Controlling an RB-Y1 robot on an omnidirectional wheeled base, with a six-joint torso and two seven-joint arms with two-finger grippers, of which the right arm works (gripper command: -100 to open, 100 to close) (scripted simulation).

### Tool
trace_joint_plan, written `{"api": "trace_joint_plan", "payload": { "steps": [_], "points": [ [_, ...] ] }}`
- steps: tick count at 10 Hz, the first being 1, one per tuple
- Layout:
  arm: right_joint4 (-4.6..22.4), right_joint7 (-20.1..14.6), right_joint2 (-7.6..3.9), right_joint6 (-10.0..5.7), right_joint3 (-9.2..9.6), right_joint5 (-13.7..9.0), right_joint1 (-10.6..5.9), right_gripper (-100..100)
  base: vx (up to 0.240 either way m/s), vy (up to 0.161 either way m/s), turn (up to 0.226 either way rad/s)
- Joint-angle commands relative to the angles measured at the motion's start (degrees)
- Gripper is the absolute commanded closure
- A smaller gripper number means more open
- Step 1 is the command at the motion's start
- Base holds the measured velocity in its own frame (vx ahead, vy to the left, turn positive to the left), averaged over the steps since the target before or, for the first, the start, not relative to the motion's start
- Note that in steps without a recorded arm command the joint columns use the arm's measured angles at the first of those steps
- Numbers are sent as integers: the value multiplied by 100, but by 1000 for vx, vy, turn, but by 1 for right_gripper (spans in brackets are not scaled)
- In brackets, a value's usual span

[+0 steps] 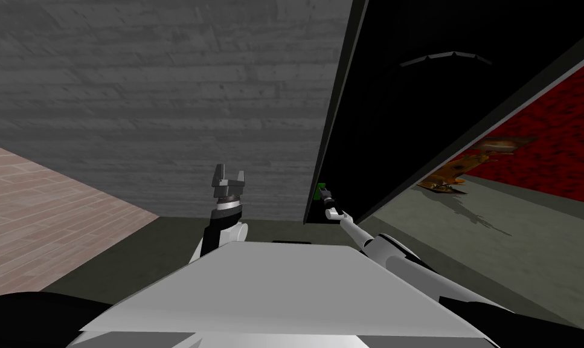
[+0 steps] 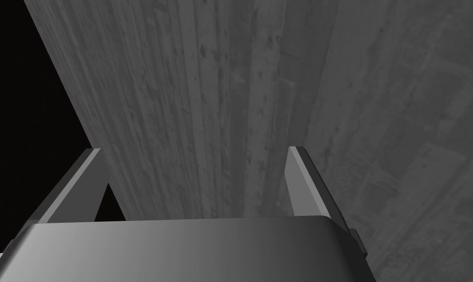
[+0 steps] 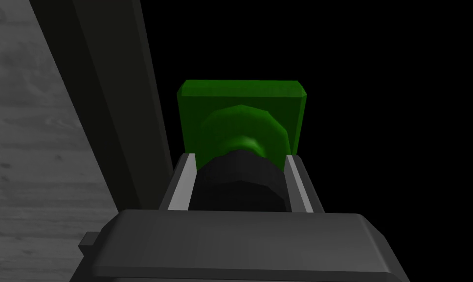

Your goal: Pull the door open

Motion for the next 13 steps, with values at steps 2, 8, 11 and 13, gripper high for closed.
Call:
{"api": "trace_joint_plan", "payload": {
  "steps": [2,8,11,13],
  "points": [
    [0,-1,4,-1,2,0,6,100,-4,-1,1],
    [-207,-362,-232,-72,428,93,40,100,-136,-73,59],
    [-346,-601,-386,-122,706,153,61,100,-214,-117,82],
    [-429,-744,-478,-152,872,189,75,100,-199,-122,67]
  ]
}}
